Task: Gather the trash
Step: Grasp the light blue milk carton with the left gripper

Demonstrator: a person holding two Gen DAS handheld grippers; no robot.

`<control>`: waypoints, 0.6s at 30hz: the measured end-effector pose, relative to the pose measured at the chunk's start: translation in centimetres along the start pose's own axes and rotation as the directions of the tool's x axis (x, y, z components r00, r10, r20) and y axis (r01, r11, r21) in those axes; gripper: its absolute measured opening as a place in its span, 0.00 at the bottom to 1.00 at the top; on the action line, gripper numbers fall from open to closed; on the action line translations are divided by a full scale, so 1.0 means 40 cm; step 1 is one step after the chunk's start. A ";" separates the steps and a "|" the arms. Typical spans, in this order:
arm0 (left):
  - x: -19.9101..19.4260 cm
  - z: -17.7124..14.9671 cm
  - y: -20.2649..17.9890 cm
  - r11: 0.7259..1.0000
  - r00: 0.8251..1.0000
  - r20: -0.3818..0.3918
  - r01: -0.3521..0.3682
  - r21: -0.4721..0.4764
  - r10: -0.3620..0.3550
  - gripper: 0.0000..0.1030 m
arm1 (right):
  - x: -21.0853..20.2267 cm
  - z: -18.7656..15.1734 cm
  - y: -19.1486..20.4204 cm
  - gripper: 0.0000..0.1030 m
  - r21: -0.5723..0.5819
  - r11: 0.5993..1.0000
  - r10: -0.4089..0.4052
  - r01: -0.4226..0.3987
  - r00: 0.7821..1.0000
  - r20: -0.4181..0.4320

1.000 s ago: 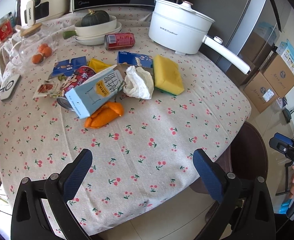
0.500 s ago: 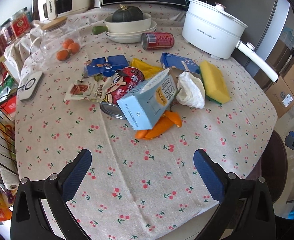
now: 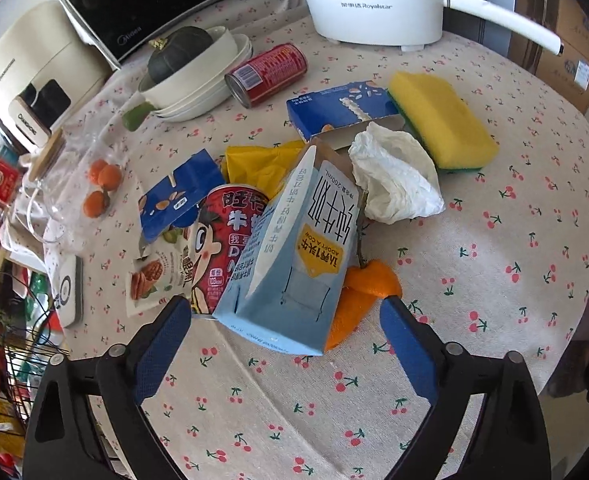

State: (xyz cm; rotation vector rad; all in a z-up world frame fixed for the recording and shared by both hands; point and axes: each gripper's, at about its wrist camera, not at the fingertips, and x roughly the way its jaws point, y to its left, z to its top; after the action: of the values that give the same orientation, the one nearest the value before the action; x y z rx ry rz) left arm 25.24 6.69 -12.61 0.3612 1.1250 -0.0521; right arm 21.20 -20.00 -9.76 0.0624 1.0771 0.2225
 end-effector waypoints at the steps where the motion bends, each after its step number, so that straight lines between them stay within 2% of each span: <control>1: 0.006 0.005 0.002 1.000 1.000 -0.014 0.025 -0.010 -0.025 0.78 | 0.003 0.001 -0.002 0.88 -0.001 1.000 -0.002 0.002 1.000 -0.003; 3: 0.002 0.012 0.004 0.999 0.999 -0.003 0.032 -0.018 -0.032 0.72 | 0.008 0.002 -0.005 0.88 -0.001 1.000 -0.007 0.007 1.000 -0.009; 4: -0.001 0.013 0.005 0.999 0.999 0.002 0.041 -0.024 -0.041 0.64 | 0.009 0.001 -0.006 0.88 0.000 1.000 -0.008 0.008 1.000 -0.012; 5: -0.003 0.015 0.006 0.998 0.998 -0.001 0.059 -0.036 -0.059 0.62 | 0.010 0.002 -0.007 0.88 0.002 1.000 -0.007 0.007 1.000 -0.014; 7: -0.003 0.011 0.015 0.990 0.993 -0.006 0.113 -0.082 -0.114 0.62 | 0.010 0.003 -0.010 0.88 0.007 1.000 -0.005 0.006 1.000 -0.015; 10: -0.013 -0.004 0.026 0.978 0.988 0.020 0.155 -0.139 -0.154 0.62 | 0.010 0.004 -0.008 0.88 0.016 1.000 0.002 -0.002 1.000 -0.017; 14: -0.047 -0.039 0.050 0.942 0.972 0.079 0.233 -0.240 -0.220 0.62 | 0.007 0.004 0.002 0.88 0.014 1.000 0.013 -0.013 1.000 -0.016; 18: -0.103 -0.076 0.073 0.923 0.964 0.136 0.258 -0.286 -0.228 0.62 | 0.008 0.003 0.023 0.88 -0.001 1.000 0.026 -0.026 1.000 -0.015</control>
State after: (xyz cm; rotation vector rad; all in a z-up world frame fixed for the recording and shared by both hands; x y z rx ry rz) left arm 21.44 9.80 -9.35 -0.0560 1.0543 -0.1152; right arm 21.30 -19.04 -9.82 0.0741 1.0920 0.2471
